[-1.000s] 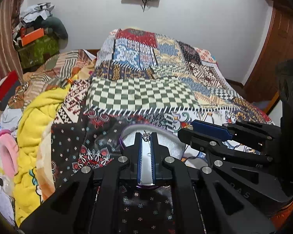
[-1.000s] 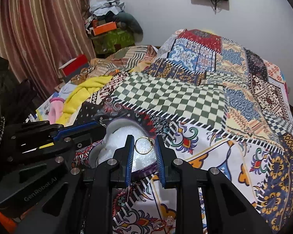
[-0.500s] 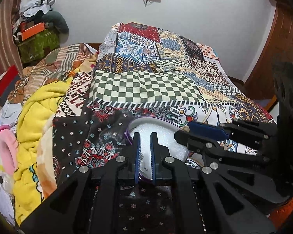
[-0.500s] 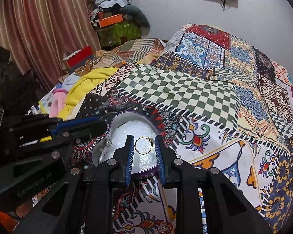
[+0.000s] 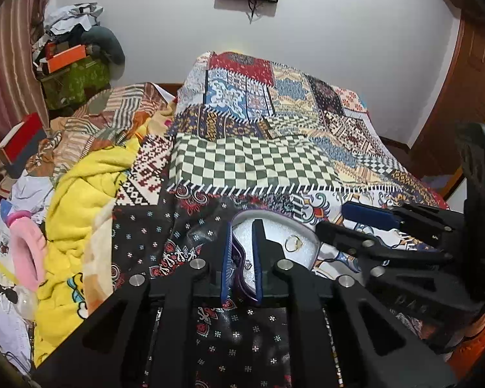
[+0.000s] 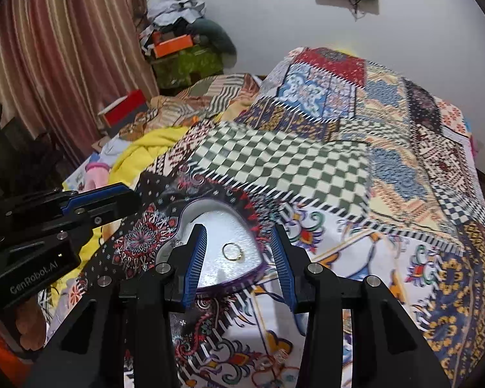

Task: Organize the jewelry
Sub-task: 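Lower both held pieces into the purple heart tin and open both tools, then grasp the red beaded bracelet with the left tool while the right grasps the gold-red bracelet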

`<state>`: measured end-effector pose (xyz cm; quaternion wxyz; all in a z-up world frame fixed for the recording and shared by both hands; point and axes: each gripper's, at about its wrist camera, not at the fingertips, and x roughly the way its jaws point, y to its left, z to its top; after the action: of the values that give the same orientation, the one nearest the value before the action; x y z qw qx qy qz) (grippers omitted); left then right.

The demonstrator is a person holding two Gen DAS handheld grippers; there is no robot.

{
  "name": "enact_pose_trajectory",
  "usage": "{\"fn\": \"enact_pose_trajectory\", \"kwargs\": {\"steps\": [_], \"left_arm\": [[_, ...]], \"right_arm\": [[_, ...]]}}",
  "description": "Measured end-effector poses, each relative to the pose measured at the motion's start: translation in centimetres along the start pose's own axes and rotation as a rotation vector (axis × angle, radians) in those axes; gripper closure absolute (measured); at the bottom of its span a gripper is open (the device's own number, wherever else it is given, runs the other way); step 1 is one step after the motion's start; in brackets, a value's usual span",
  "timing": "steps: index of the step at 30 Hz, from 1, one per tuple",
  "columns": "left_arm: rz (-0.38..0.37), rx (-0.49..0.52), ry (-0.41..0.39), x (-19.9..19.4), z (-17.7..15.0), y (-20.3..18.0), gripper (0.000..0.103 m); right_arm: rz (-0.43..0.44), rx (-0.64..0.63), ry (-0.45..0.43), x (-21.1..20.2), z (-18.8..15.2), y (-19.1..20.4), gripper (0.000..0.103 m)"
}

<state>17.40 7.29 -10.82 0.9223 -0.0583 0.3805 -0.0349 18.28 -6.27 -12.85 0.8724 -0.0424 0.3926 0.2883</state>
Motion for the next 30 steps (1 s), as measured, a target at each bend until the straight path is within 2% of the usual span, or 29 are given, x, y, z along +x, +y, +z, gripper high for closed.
{"fn": "enact_pose_trajectory", "kwargs": {"steps": [4, 11, 22, 30], "left_arm": [[0.003, 0.01, -0.027, -1.5, 0.2, -0.6, 0.075], [-0.015, 0.048, -0.036, -3.1, -0.2, -2.8, 0.07], [-0.067, 0.118, 0.025, -3.2, -2.8, -7.3, 0.069], [-0.124, 0.131, 0.13, -1.0, -6.0, -9.4, 0.069]], "right_arm": [[-0.041, 0.013, -0.04, -2.6, -0.1, -1.1, 0.065], [-0.123, 0.041, -0.074, -7.1, -1.6, -3.7, 0.065], [-0.213, 0.071, -0.031, -10.2, -5.6, -6.8, 0.065], [-0.232, 0.134, 0.02, -10.9, -9.1, -8.3, 0.065]]}}
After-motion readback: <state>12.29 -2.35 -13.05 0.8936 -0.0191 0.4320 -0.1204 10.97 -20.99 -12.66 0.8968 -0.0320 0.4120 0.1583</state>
